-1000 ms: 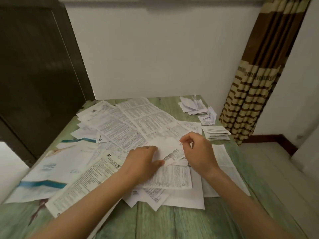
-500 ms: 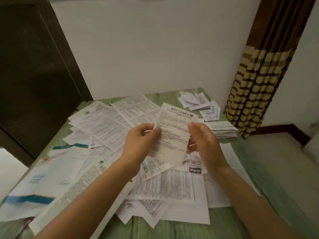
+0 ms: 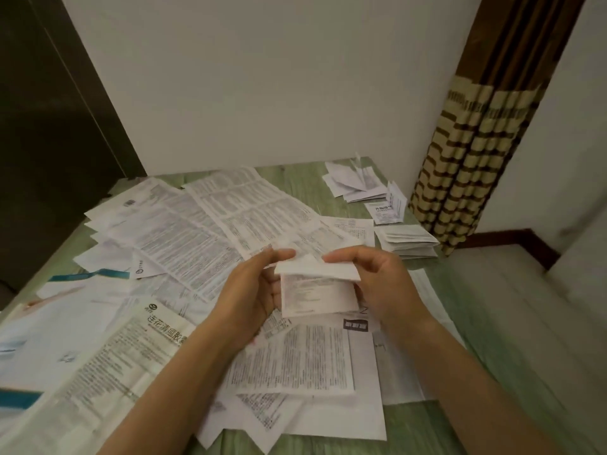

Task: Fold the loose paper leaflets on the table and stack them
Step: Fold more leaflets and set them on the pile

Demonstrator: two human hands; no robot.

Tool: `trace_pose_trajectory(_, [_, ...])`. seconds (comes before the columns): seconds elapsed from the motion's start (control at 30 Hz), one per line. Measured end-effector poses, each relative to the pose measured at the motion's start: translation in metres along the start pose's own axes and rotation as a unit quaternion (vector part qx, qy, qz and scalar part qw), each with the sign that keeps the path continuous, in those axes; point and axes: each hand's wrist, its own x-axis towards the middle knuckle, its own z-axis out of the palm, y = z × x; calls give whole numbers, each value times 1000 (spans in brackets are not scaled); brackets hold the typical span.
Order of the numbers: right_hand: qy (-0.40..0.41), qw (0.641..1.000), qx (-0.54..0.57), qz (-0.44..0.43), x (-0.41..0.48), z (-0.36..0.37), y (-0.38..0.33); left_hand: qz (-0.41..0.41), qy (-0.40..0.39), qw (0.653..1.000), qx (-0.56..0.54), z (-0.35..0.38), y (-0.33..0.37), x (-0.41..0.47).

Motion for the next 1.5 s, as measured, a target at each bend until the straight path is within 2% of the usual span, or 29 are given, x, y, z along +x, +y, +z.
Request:
trace_pose_trajectory(0.07, [6, 1000, -16, -19, -1, 1, 1, -7, -2, 1000, 0, -2, -1, 2])
trace_pose_trajectory(0.23, [-3, 997, -42, -66, -4, 3, 1, 37, -8, 993, 114, -6, -8, 2])
trace_pose_trajectory(0.43, [10, 1000, -10, -19, -4, 2, -6, 58, 1, 993, 107, -9, -11, 2])
trace_pose_trajectory(0.53, [17, 997, -69, -29, -5, -1, -4, 68, 13, 994, 80, -10, -12, 1])
trace_pose_trajectory(0.67, [102, 981, -148, -71, -4, -4, -4, 69, 3, 997, 33, -7, -10, 2])
trace_pose_trajectory(0.77, [162, 976, -105, -97, 0, -18, -21, 53, -10, 998, -30, -6, -7, 1])
trace_pose_trajectory(0.87, [260, 955, -106, -96, 19, -47, -37, 44, -18, 998, -42, -8, -5, -1])
trace_pose_trajectory(0.97, [324, 923, -201, -52, 46, -71, -32, 38, -36, 997, -57, -7, -3, -3])
trace_pose_trajectory(1.07, [336, 880, -334, 9, 61, -82, 0, 48, -70, 994, -68, -5, 0, -8])
trace_pose_trajectory(1.23, [348, 830, -436, -22, 64, -82, 27, 90, -62, 993, -55, -6, 3, -12])
trace_pose_trajectory(1.3, [348, 827, -440, -35, 65, -82, 29, 110, -43, 992, -41, -9, 4, -13])
trace_pose_trajectory(1.4, [357, 842, -399, -66, 65, -85, 27, 154, -8, 988, 13, -11, 5, -14])
trace_pose_trajectory(1.5, [368, 850, -365, -88, 62, -87, 22, 242, 50, 953, 177, -15, 4, -16])
